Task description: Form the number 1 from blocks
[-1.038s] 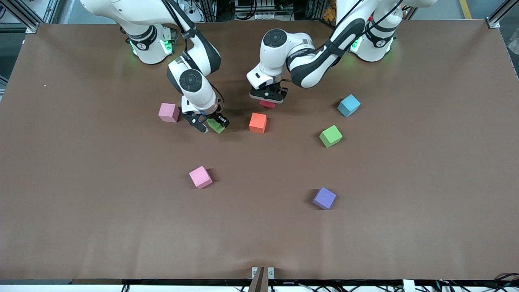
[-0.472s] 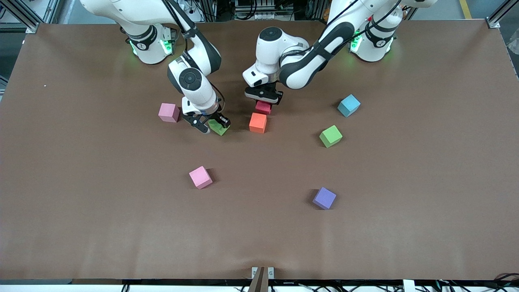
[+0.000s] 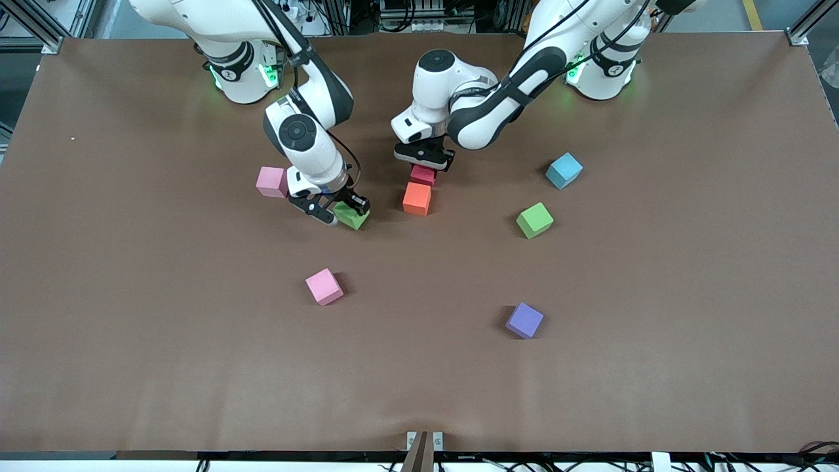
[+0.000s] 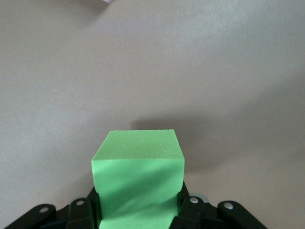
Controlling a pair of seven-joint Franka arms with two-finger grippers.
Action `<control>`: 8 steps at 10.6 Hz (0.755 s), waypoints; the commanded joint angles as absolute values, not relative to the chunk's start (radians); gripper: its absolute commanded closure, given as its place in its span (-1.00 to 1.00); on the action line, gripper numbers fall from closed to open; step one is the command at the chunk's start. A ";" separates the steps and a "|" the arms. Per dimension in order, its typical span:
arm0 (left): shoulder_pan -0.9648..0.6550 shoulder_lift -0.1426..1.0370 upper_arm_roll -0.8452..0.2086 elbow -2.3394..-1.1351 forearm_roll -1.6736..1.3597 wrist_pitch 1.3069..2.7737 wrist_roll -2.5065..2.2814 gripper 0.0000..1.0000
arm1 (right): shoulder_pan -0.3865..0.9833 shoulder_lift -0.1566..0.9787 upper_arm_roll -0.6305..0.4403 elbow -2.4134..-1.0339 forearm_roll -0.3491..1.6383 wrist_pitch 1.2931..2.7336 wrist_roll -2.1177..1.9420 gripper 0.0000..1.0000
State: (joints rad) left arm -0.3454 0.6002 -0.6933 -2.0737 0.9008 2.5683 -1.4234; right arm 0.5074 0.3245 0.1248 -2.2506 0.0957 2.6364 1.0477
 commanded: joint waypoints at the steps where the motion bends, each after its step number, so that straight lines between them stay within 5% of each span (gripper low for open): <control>1: -0.359 0.620 -0.689 -2.048 0.937 2.574 -1.460 1.00 | 0.494 0.307 0.118 -2.223 0.103 2.626 0.907 1.00; 8: -0.362 0.632 -0.661 -2.034 0.939 2.576 -1.442 0.89 | 0.492 0.327 0.061 -2.025 0.100 2.441 0.620 1.00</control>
State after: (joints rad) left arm -0.3524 0.6230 -0.6733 -2.0475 0.9030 2.5683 -1.4234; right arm 0.5036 0.3206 0.0706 -2.0532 0.0955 2.4639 0.6795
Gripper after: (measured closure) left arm 0.405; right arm 0.410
